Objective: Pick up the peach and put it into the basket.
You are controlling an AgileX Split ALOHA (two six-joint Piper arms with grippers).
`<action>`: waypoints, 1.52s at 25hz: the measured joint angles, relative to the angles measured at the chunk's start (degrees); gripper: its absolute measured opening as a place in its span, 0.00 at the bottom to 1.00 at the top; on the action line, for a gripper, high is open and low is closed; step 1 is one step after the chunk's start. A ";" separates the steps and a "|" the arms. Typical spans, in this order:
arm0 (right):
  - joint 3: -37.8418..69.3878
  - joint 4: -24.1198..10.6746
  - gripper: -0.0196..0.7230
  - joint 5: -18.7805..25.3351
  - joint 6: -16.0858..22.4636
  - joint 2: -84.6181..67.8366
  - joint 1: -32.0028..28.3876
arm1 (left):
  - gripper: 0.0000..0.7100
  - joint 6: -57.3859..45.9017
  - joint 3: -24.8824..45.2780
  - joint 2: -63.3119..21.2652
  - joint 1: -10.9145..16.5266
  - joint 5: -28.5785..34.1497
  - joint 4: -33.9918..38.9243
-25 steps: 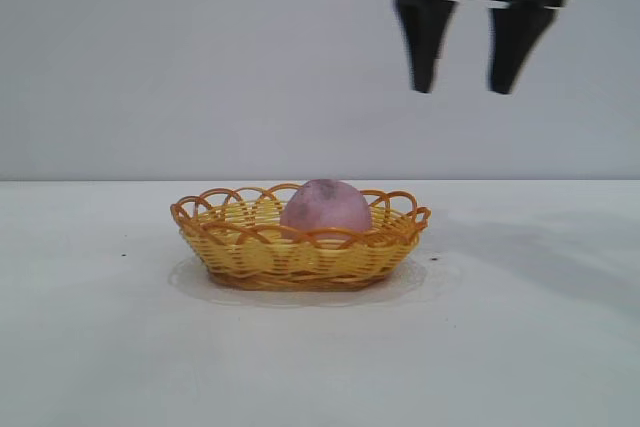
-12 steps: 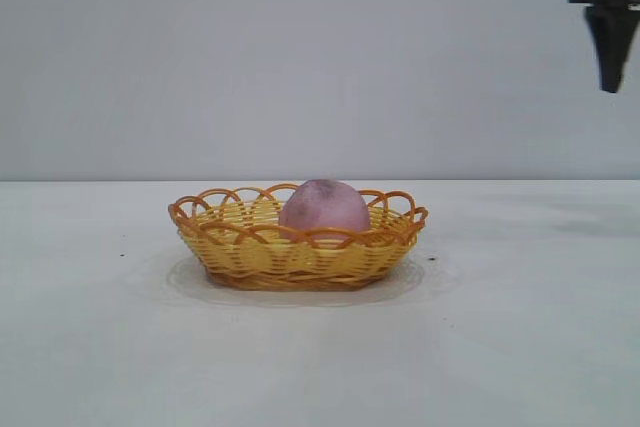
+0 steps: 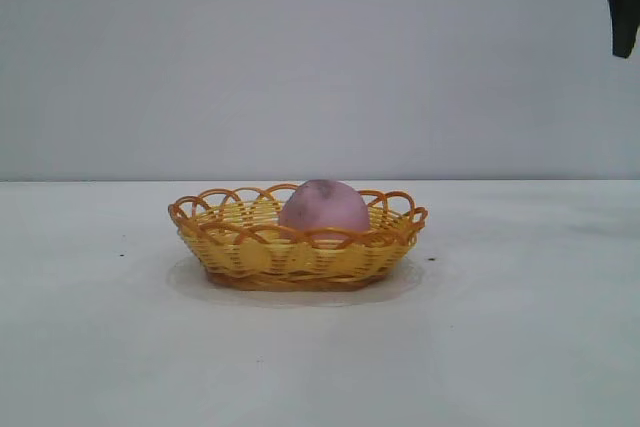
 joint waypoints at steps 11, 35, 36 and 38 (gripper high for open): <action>15.72 -0.62 0.74 0.29 0.00 -19.53 2.21 | 0.80 0.00 0.00 0.00 0.00 0.00 0.00; 59.65 1.60 0.74 2.43 1.46 -97.09 2.21 | 0.80 0.00 0.00 0.00 0.00 0.00 0.00; 59.65 1.03 0.74 2.31 1.46 -99.70 2.21 | 0.80 0.00 0.00 0.00 0.00 0.00 0.00; 59.74 -0.53 0.74 2.18 1.46 -101.71 2.21 | 0.80 0.00 0.00 0.00 0.00 0.00 0.00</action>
